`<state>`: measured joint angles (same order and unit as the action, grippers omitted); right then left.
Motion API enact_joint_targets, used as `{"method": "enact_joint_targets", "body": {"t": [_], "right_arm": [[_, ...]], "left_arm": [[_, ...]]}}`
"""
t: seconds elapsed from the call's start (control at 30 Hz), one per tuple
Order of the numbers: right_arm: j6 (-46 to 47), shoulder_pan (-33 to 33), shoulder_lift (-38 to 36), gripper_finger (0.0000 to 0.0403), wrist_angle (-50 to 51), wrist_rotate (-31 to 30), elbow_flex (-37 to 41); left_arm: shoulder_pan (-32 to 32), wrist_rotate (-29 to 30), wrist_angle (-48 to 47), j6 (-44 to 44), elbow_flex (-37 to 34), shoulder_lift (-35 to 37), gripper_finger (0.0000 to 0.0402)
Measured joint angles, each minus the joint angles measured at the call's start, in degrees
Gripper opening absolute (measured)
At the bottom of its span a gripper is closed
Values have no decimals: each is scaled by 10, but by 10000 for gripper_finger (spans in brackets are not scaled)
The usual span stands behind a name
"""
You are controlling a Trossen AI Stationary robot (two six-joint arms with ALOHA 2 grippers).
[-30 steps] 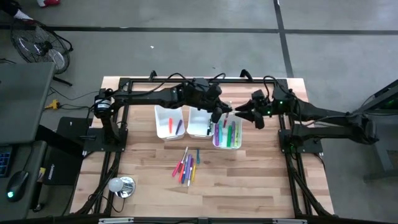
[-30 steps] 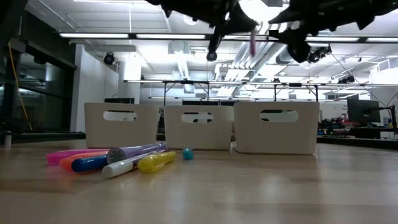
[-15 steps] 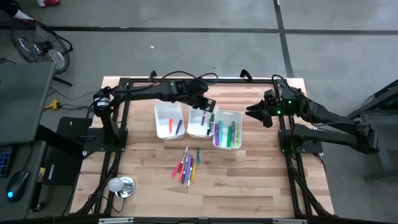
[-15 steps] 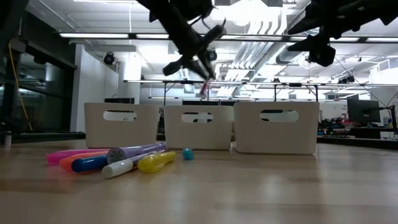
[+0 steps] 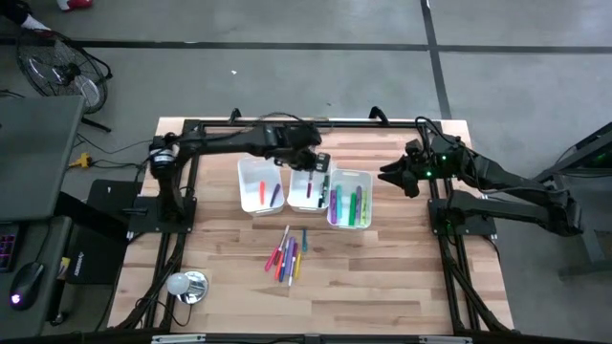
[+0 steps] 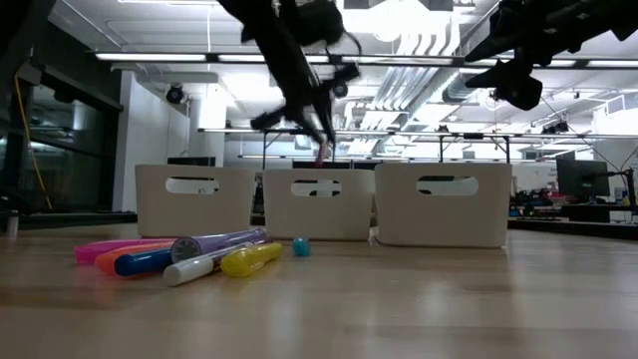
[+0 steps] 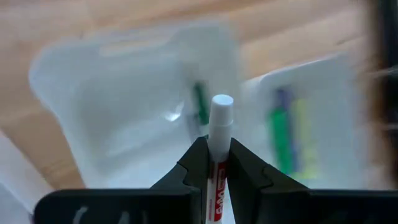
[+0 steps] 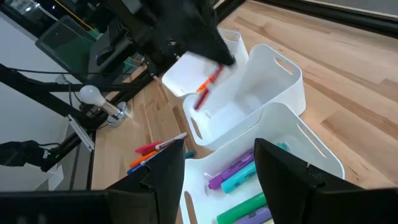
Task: Pick & Place Markers
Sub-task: Put the red marker into the middle white bin
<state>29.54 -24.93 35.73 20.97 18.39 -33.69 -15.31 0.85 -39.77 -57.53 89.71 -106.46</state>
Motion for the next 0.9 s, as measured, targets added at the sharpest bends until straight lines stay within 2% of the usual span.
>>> {"method": "enact_joint_targets", "body": {"t": [0.17, 0.4, 0.7, 0.9], "right_arm": [[0, 0, -1, 181, 3, 0, 0], [0, 0, -1, 181, 17, 0, 0], [-1, 0, -1, 181, 24, -12, 0], [0, 0, -1, 181, 24, -14, 0]], "left_arm": [[0, -28, 13, -2, 0, -25, 30], [0, -15, 5, -7, -1, -26, 30], [-1, -35, 2, -9, -1, -26, 33], [0, -30, 2, -11, -1, -26, 120]]}}
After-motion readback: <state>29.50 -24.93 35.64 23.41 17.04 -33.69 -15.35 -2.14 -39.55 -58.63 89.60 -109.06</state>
